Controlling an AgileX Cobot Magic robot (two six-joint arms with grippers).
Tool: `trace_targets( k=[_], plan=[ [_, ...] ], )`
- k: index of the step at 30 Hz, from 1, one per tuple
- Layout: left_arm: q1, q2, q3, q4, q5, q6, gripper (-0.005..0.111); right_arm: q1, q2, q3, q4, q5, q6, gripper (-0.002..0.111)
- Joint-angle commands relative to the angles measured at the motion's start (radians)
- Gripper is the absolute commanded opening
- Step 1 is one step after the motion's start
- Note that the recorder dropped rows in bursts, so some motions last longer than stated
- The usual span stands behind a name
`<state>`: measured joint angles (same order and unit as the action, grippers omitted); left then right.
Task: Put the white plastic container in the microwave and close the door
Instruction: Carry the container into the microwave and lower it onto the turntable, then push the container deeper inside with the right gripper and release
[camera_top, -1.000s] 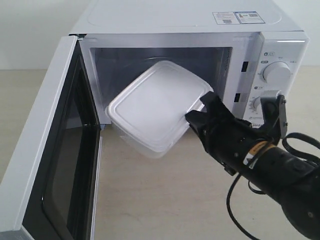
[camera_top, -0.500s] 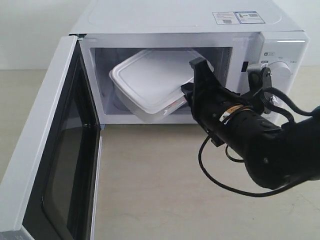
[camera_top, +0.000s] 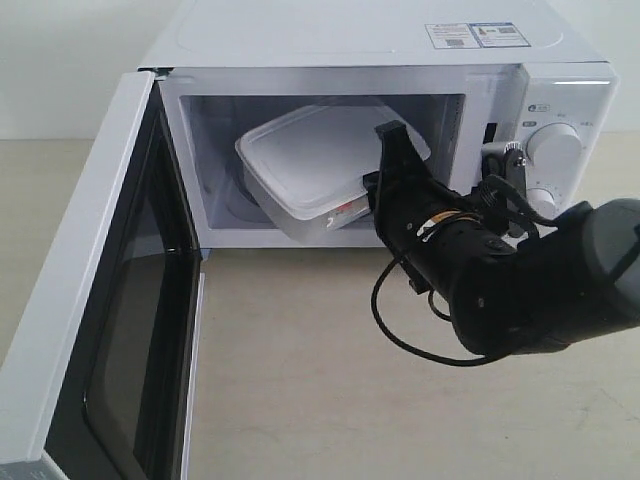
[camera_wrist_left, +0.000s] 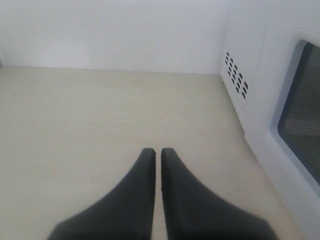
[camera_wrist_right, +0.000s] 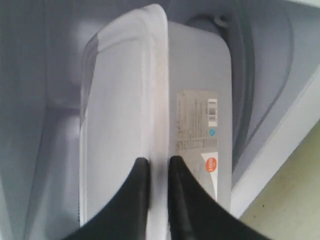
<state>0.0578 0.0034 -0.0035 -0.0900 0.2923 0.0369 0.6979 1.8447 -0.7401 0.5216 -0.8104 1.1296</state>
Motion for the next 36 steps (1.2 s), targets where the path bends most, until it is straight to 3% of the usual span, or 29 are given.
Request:
trace_targets(
  k=[1, 8, 10, 14, 16, 23, 27, 29, 34, 36],
  plan=[
    [-0.004, -0.003, 0.004, 0.001, 0.000, -0.007, 0.004, 0.000, 0.026, -0.048, 0.016, -0.037, -0.025, 0.000],
    [-0.004, -0.003, 0.004, 0.001, 0.000, -0.007, 0.004, 0.000, 0.052, -0.107, 0.073, -0.026, -0.097, 0.000],
    [-0.004, -0.003, 0.004, 0.001, 0.000, -0.007, 0.004, 0.000, 0.052, -0.112, 0.082, -0.031, -0.115, 0.006],
    [-0.004, -0.003, 0.004, 0.001, 0.000, -0.007, 0.004, 0.000, 0.052, -0.120, 0.106, -0.037, -0.139, 0.030],
    [-0.004, -0.003, 0.004, 0.001, 0.000, -0.007, 0.004, 0.000, 0.052, -0.120, 0.106, -0.030, -0.139, 0.034],
    [-0.004, -0.003, 0.004, 0.001, 0.000, -0.007, 0.004, 0.000, 0.052, -0.120, 0.042, 0.016, -0.131, 0.034],
    [-0.004, -0.003, 0.004, 0.001, 0.000, -0.007, 0.004, 0.000, 0.052, -0.102, -0.122, 0.027, -0.134, 0.033],
    [-0.004, -0.003, 0.004, 0.001, 0.000, -0.007, 0.004, 0.000, 0.052, -0.083, -0.207, 0.027, -0.183, 0.027],
    [-0.004, -0.003, 0.004, 0.001, 0.000, -0.007, 0.004, 0.000, 0.052, -0.022, -0.274, 0.030, -0.612, 0.000],
    [-0.004, -0.003, 0.004, 0.001, 0.000, -0.007, 0.004, 0.000, 0.052, -0.008, -0.274, 0.032, -0.835, 0.000]
  ],
)
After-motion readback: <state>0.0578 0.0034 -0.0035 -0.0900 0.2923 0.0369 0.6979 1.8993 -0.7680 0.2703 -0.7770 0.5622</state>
